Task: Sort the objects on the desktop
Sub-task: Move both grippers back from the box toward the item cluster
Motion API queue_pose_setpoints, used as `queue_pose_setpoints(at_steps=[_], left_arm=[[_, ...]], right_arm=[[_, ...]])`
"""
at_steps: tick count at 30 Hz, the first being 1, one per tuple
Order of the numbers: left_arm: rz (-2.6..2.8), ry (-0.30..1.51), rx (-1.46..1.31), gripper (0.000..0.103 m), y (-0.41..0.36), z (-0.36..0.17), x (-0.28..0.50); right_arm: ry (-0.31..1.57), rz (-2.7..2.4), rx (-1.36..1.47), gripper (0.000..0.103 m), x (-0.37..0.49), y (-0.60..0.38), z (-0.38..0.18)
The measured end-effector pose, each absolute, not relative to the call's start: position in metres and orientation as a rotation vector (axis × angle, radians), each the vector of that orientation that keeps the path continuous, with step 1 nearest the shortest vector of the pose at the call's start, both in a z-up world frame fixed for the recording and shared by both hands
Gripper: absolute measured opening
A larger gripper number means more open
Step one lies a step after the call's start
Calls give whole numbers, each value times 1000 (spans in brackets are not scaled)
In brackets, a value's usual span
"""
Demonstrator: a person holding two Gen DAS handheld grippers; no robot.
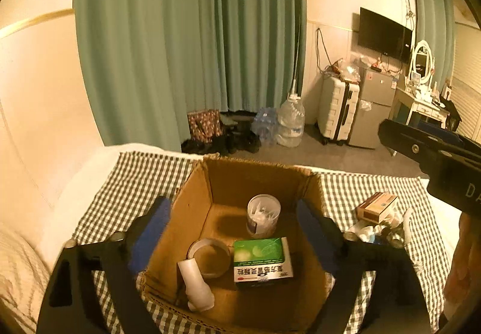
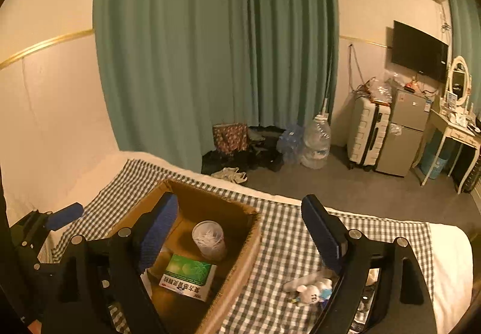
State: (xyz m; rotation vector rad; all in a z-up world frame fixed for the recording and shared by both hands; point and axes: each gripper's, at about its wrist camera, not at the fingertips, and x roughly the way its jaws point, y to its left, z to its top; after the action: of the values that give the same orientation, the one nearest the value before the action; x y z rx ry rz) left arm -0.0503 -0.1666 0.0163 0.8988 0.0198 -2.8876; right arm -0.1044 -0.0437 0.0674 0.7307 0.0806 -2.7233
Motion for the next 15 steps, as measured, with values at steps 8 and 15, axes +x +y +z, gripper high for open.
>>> queue_pose_setpoints(at_steps=[8, 15], left_arm=[[-2906, 83, 777, 101, -144, 53, -28], [-2912, 64, 718, 103, -111, 83, -8]], right_arm=[[91, -2817, 681, 96, -74, -10, 95], [63, -2906, 643, 103, -44, 33, 112]])
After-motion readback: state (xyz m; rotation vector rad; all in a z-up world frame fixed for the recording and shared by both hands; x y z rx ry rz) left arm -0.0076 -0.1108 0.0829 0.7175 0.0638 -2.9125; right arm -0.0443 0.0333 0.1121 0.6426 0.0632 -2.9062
